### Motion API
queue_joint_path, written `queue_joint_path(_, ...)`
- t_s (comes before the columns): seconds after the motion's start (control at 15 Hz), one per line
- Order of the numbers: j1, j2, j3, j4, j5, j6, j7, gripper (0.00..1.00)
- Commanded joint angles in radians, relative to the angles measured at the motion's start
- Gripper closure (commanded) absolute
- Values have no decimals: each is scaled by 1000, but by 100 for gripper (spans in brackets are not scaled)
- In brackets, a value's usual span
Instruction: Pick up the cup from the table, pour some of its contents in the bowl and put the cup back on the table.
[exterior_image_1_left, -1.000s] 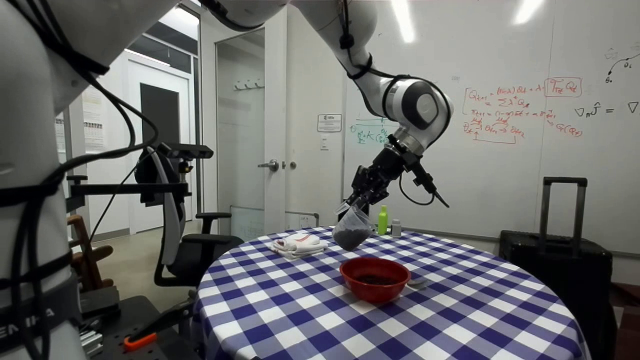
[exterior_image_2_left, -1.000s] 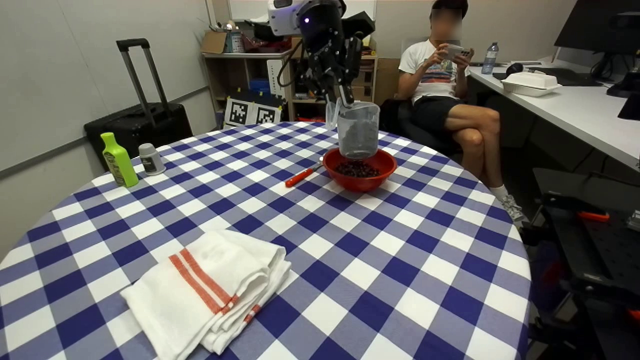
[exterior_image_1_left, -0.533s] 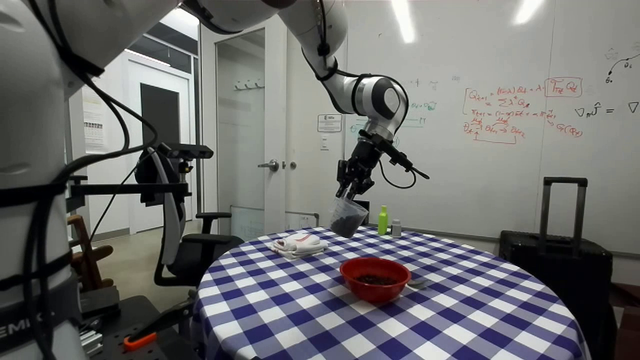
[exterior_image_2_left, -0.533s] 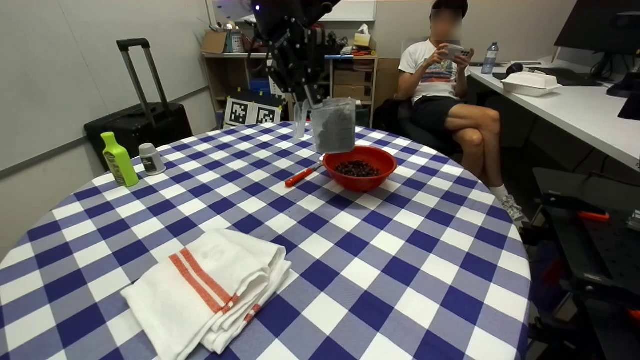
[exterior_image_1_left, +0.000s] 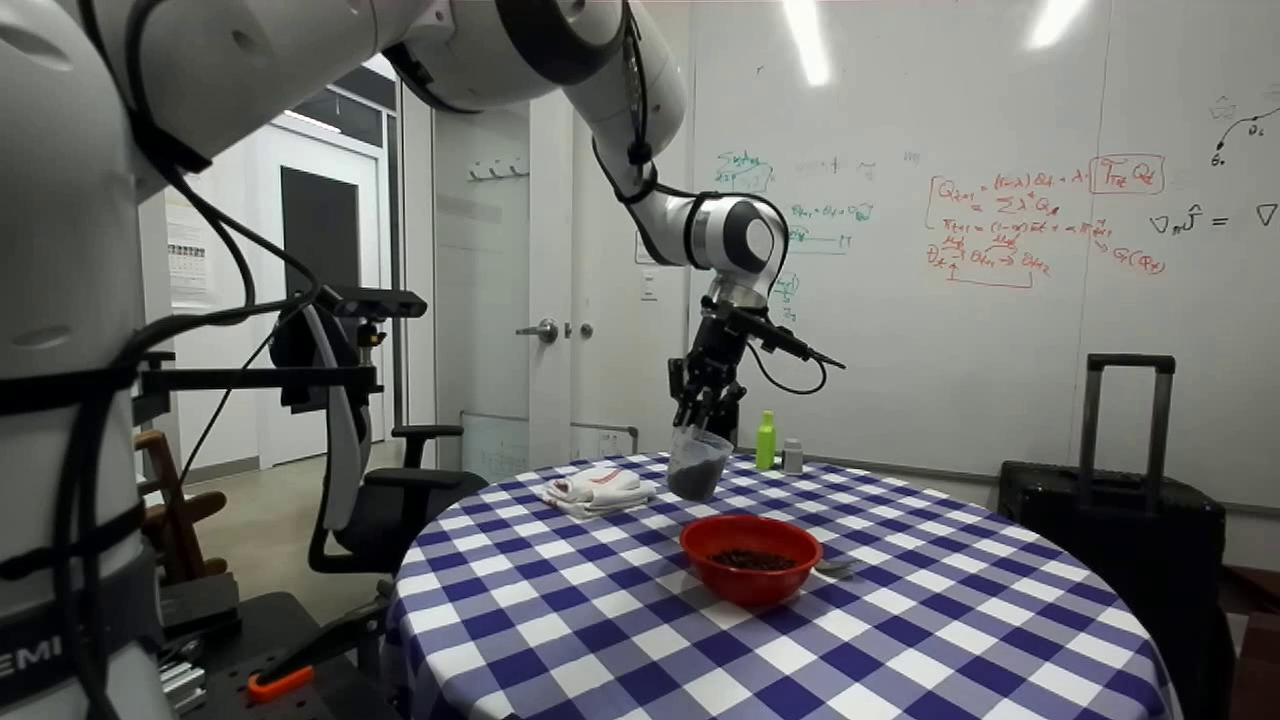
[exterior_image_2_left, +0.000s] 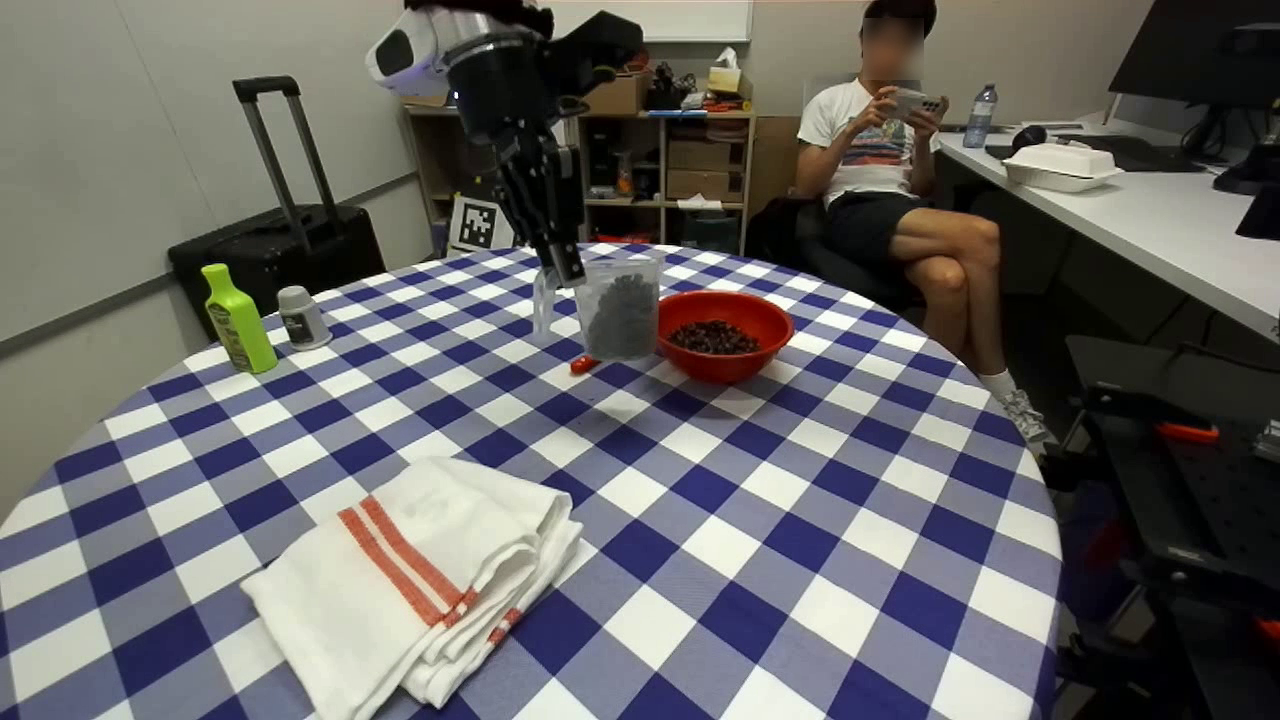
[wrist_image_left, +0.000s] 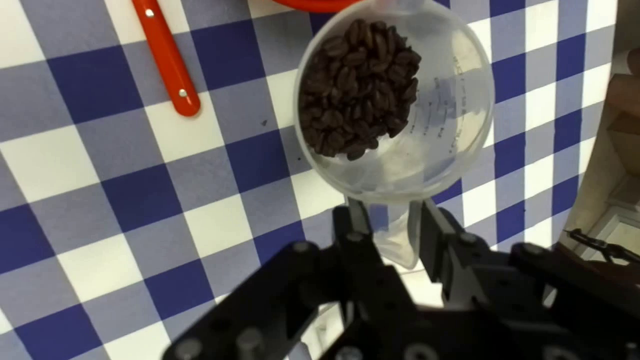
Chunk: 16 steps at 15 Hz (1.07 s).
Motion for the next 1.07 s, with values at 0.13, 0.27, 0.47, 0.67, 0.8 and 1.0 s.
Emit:
queue_joint_path(0.13,28,80,17,51,-82,90,131,93)
queue_joint_path(0.27,42,91,15,54,-113,117,176,93)
queue_joint_path(0.47,58,97,15,49,-162,141,223,93)
queue_joint_path(0.67,72,100,18,40,-204,141,253,93)
queue_joint_path(0.8,80,104,23,33,-226,141,255,93)
queue_joint_path(1.0,89,111,31,23,-249,150,257,93)
